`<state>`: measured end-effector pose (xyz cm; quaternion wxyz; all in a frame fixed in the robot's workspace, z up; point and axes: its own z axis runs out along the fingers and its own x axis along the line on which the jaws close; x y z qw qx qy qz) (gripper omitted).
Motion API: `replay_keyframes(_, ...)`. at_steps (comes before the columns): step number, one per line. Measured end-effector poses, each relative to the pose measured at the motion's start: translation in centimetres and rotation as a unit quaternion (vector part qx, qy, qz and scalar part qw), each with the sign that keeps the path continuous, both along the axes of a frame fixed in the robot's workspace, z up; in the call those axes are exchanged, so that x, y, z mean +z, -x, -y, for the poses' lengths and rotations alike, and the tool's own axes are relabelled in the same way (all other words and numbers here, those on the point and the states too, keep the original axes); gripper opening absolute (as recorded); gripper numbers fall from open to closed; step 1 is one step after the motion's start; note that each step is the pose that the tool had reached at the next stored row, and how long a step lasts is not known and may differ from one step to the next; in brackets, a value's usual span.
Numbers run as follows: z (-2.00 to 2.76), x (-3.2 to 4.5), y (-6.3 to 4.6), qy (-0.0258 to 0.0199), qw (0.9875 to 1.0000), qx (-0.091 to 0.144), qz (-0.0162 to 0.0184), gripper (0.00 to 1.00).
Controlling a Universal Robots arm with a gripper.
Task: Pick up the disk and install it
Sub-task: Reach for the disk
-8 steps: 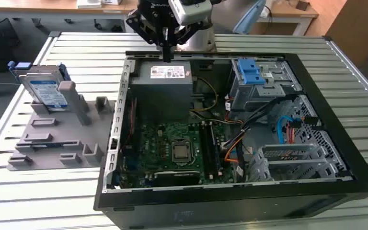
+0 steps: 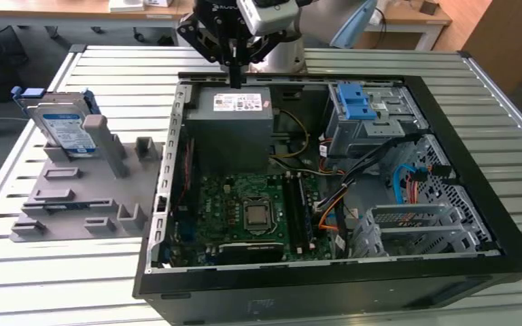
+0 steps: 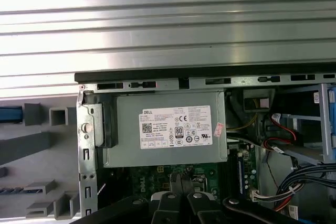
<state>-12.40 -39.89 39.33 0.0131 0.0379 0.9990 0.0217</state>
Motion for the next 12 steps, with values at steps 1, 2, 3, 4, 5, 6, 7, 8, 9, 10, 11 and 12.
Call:
replay_keyframes(1,0.0,0.0,0.03,0.0,1.0,0.0,-0.0001,0.11)
replay_keyframes(2,0.0,0.0,0.04,0.0,1.0,0.0,-0.0002,0.11)
replay_keyframes(3,0.0,-0.01,0.06,0.0,1.0,0.0,-0.0003,0.11)
replay_keyframes(4,0.0,-0.01,0.1,0.0,1.0,0.0,-0.0004,0.11)
replay_keyframes(5,0.0,-0.02,0.15,0.0,1.0,0.0,-0.0005,0.11)
replay_keyframes(6,0.0,-0.02,0.21,0.0,1.0,0.0,-0.0006,0.11)
replay_keyframes(7,0.0,-0.03,0.26,0.0,1.0,0.0,-0.0007,0.11)
replay_keyframes(8,0.0,-0.03,0.32,0.0,1.0,0.0,-0.0008,0.11)
replay_keyframes(9,0.0,-0.03,0.38,0.0,1.0,0.0,-0.0008,0.11)
replay_keyframes(10,0.0,-0.03,0.41,0.0,1.0,0.0,-0.0008,0.11)
replay_keyframes(11,0.0,-0.04,0.44,0.0,1.0,0.0,-0.0008,0.11)
replay_keyframes(12,0.0,-0.04,0.47,0.0,1.0,0.0,-0.0008,0.11)
